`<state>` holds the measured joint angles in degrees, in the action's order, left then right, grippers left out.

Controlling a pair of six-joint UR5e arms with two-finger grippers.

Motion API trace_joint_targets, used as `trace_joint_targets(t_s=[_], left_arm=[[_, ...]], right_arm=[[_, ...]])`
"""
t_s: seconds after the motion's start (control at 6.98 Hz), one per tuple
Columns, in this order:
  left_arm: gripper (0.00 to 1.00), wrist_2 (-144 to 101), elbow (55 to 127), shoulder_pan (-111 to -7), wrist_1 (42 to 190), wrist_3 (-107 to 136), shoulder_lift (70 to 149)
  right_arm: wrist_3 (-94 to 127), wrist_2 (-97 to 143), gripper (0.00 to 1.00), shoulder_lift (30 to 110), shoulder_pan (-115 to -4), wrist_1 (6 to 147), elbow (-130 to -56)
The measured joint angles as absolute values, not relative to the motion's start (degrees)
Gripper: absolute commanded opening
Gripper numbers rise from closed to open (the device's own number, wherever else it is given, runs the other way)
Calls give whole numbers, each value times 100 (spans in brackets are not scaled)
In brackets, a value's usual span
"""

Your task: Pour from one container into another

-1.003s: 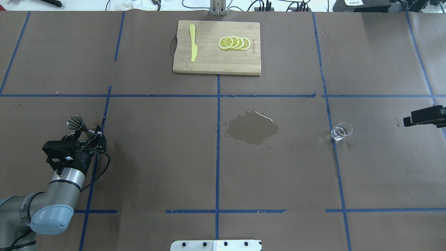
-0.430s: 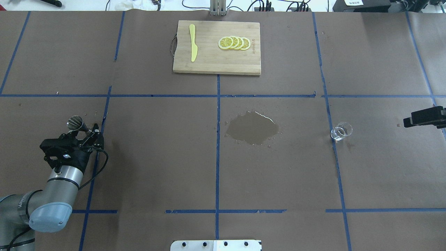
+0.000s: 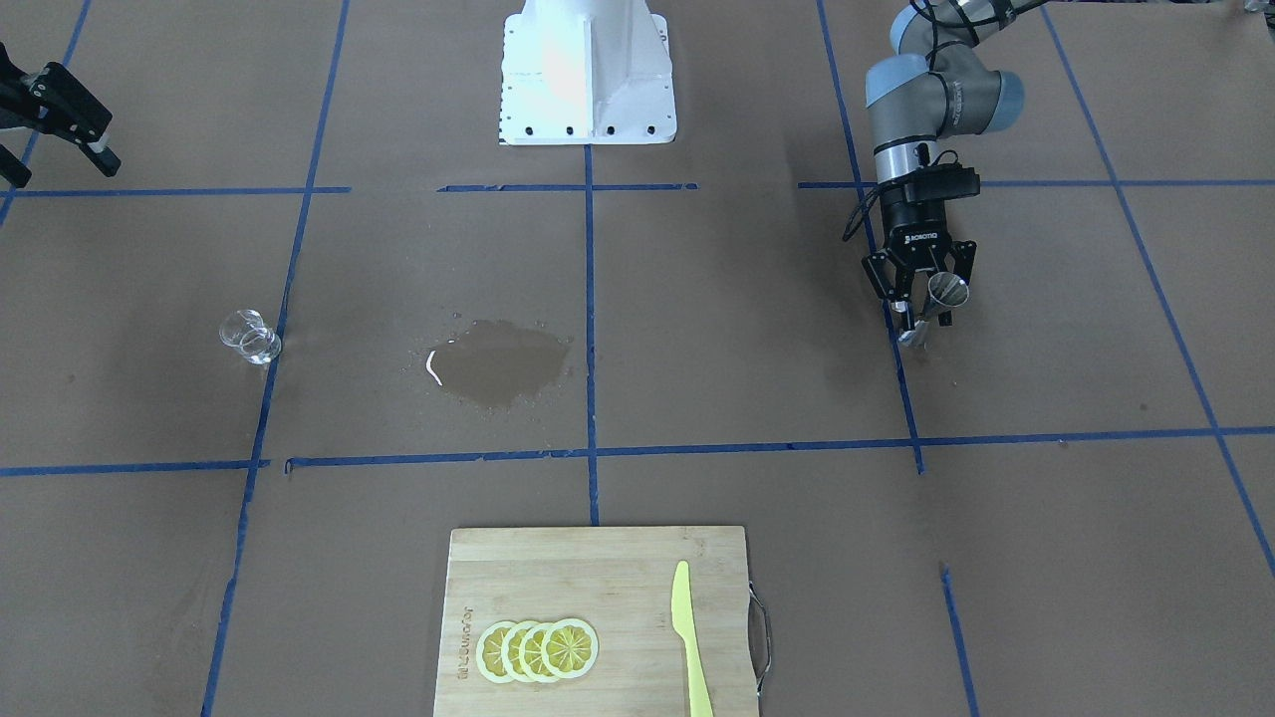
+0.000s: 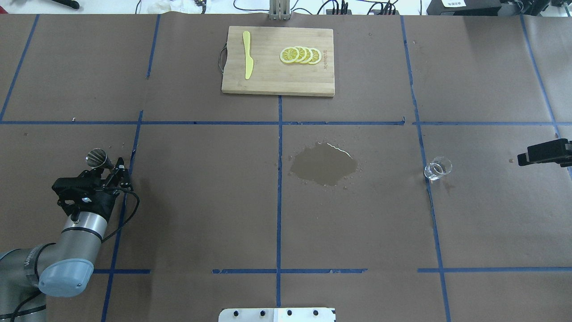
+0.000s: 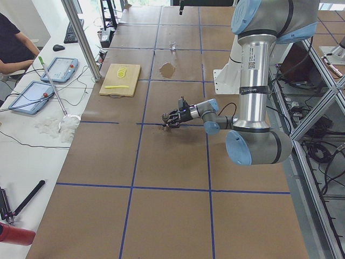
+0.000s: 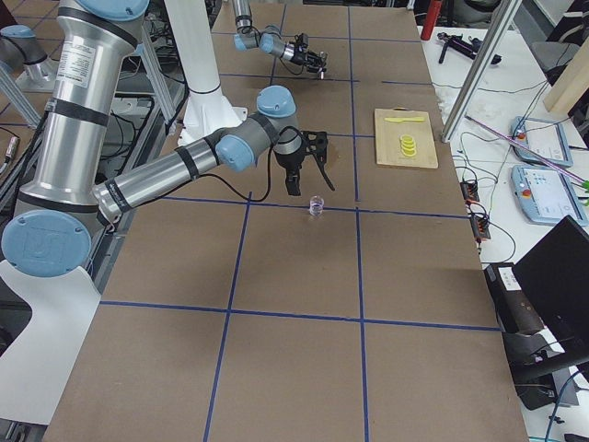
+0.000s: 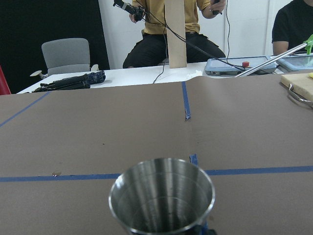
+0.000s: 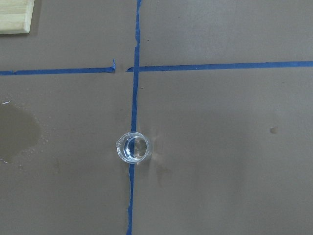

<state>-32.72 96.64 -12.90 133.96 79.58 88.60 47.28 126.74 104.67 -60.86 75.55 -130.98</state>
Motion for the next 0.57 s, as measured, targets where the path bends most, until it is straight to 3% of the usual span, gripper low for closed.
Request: trace_joint_targets(t_s=[0.57], left_arm=[[0,-3295,9971,-1564,14006,7304,8790]], right_arm=[[4730,12675,100,10476,-6060,7558,-13153]])
